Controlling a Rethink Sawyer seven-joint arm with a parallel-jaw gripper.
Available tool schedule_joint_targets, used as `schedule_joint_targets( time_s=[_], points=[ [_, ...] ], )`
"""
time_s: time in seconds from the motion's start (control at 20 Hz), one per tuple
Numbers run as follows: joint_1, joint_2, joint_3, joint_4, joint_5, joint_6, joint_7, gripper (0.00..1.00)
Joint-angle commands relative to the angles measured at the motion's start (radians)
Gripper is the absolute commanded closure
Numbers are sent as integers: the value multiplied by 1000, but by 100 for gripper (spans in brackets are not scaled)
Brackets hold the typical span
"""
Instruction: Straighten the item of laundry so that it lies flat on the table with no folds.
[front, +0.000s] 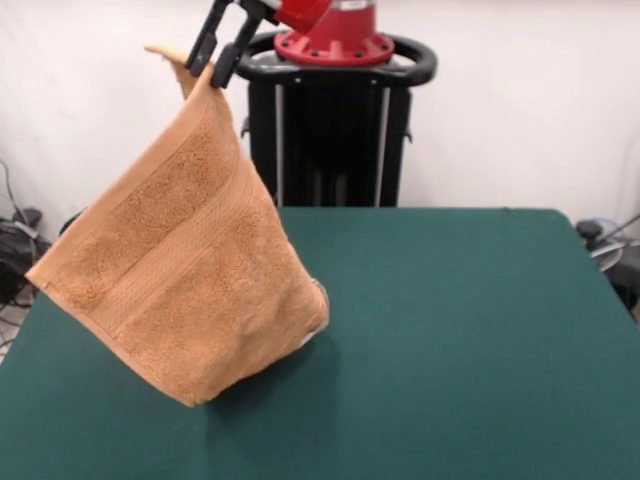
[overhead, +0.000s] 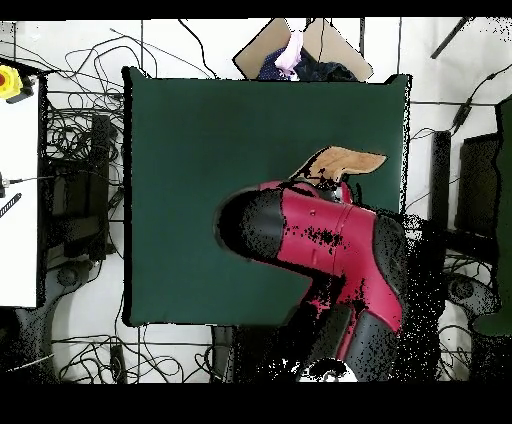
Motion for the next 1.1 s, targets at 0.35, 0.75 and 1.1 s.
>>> schedule_joint_targets(
  time_s=[0.35, 0.75, 1.1],
  points=[
    [-43, 0, 14, -68, 29, 114, 189, 100],
    [-86, 25, 60, -63, 23, 32, 167, 100],
    [-114, 36, 86, -39, 15, -26, 161, 100]
  ],
)
